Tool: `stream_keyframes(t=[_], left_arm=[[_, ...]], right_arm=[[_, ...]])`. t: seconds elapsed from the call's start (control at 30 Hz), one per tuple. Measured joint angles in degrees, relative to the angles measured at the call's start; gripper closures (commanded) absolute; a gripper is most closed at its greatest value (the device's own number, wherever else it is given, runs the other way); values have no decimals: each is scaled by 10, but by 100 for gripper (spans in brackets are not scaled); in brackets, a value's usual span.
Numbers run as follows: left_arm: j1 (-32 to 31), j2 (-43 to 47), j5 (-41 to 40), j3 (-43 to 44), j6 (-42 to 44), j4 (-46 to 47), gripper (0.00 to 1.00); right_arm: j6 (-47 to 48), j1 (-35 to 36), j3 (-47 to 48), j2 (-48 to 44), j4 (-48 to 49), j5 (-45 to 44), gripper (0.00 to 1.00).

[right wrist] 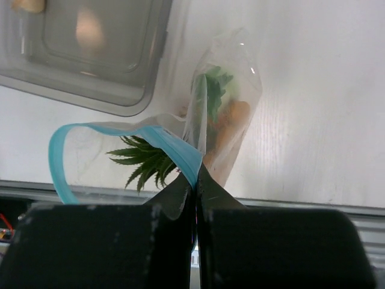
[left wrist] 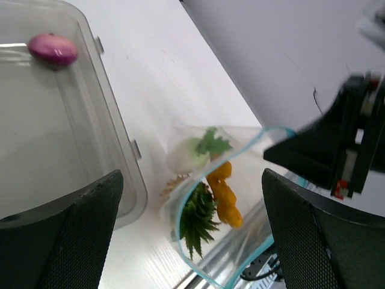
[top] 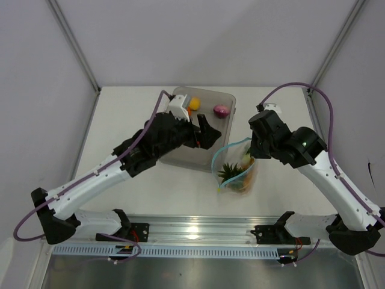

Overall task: Place the food in the zip-top bag and seal the zipper
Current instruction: Adjust the fake vegetable in the zipper food storage bag, then pick up the fake vegetable from the bin.

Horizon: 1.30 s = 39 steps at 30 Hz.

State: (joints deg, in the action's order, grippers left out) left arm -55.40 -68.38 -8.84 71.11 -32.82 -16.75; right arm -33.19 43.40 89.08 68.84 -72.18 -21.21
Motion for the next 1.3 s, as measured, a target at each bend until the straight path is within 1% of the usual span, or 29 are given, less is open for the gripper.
stream_keyframes(t=[0.13, 0.3, 0.43, 0.53, 0.57, 0.6, 0.67, 0.8, 0.87, 1.03, 1.17, 1.3], left_arm=[[60, -36, 38, 59, 28, -8, 4], [101, -122, 93, 133, 78, -9, 4], [118, -247, 122, 213, 122, -20, 4], [137, -369, 144, 318, 129, -71, 5], [144, -399, 150, 343, 125, -80, 3], [154, -431, 156, 367, 116, -91, 2], [177, -477, 174, 388, 87, -103, 1], [215, -525, 208, 393, 21, -110, 1], [231, -553, 225, 417, -20, -116, 1], [240, -598, 258, 458, -125, -106, 0], [240, -621, 274, 461, -217, -87, 0], [240, -646, 274, 461, -286, -65, 1]], right_arm=[[5, -22, 0, -10, -26, -16, 100], [7, -46, 0, -22, -44, -30, 100], [7, -53, 4, -25, -50, -35, 100], [6, -55, 4, -25, -52, -35, 100], [6, -56, 5, -26, -53, -35, 100], [6, -57, 5, -26, -54, -35, 100], [5, -58, 6, -26, -55, -36, 100], [4, -60, 9, -25, -56, -36, 100], [4, -61, 10, -25, -56, -36, 100], [4, -61, 10, -17, -56, -33, 100], [5, -61, 10, -9, -56, -29, 100], [5, -61, 10, -9, -56, -25, 100]])
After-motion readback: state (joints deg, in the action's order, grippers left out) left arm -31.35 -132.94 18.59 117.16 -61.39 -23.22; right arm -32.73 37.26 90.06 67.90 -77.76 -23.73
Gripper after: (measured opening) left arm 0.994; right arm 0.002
